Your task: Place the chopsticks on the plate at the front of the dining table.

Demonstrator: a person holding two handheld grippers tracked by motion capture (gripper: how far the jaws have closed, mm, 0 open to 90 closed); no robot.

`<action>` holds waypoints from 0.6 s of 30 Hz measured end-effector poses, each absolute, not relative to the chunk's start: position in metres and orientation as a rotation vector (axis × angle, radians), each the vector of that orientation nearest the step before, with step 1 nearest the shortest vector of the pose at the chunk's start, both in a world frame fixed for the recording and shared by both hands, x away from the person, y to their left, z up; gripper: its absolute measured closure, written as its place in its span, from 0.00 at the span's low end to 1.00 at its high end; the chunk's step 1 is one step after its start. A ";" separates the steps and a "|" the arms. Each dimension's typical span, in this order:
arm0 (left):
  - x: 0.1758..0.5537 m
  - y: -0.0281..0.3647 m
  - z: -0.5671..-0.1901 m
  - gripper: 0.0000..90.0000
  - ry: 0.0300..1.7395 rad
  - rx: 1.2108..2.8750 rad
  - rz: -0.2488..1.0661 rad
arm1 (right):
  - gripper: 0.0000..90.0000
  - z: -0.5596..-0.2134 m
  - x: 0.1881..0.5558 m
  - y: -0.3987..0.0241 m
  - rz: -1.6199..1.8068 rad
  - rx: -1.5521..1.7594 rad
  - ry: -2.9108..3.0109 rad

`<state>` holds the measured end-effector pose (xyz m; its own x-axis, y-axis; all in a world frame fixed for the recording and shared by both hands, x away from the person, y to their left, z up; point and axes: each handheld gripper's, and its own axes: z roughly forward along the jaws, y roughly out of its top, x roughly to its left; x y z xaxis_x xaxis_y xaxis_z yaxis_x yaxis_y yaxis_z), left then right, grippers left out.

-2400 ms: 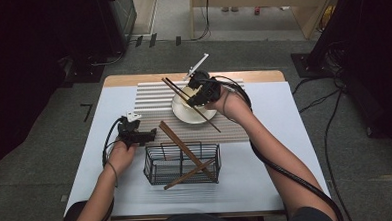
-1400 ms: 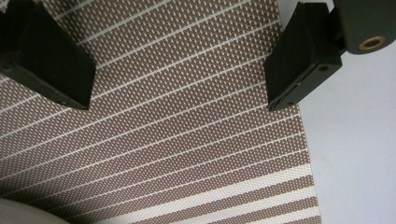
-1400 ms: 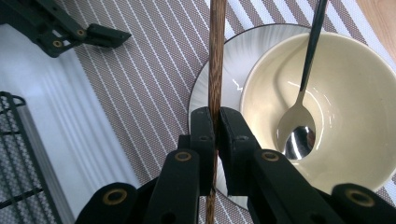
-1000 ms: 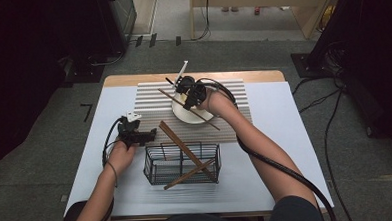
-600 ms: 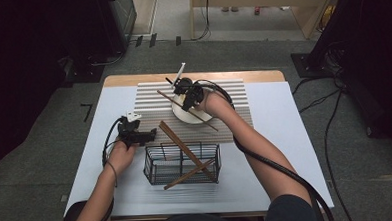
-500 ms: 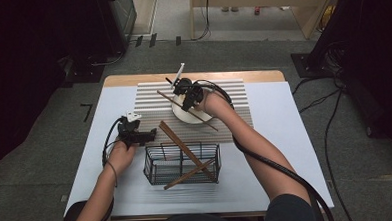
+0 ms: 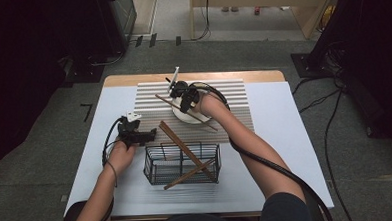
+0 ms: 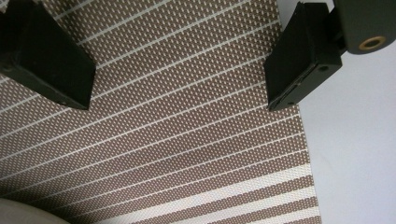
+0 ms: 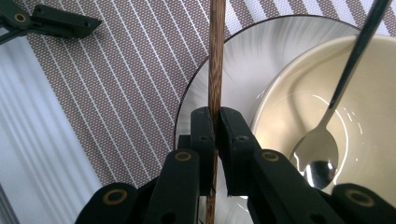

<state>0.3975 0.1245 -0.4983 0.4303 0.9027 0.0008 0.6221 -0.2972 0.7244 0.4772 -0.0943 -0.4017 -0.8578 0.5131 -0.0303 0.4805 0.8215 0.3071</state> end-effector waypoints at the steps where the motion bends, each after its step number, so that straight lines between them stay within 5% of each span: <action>1: 0.398 0.124 -0.498 0.10 1.280 2.031 0.550 | 0.95 -0.403 0.477 -0.094 0.443 0.794 2.892; 18: 0.398 0.124 -0.498 0.10 1.280 2.029 0.551 | 0.95 -0.413 0.473 -0.086 0.417 0.770 2.914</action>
<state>0.3976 0.1245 -0.4984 0.4302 0.9027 0.0011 0.6214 -0.2970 0.7250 0.4735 -0.0861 -0.4134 -0.8673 0.4972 -0.0251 0.4702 0.8346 0.2869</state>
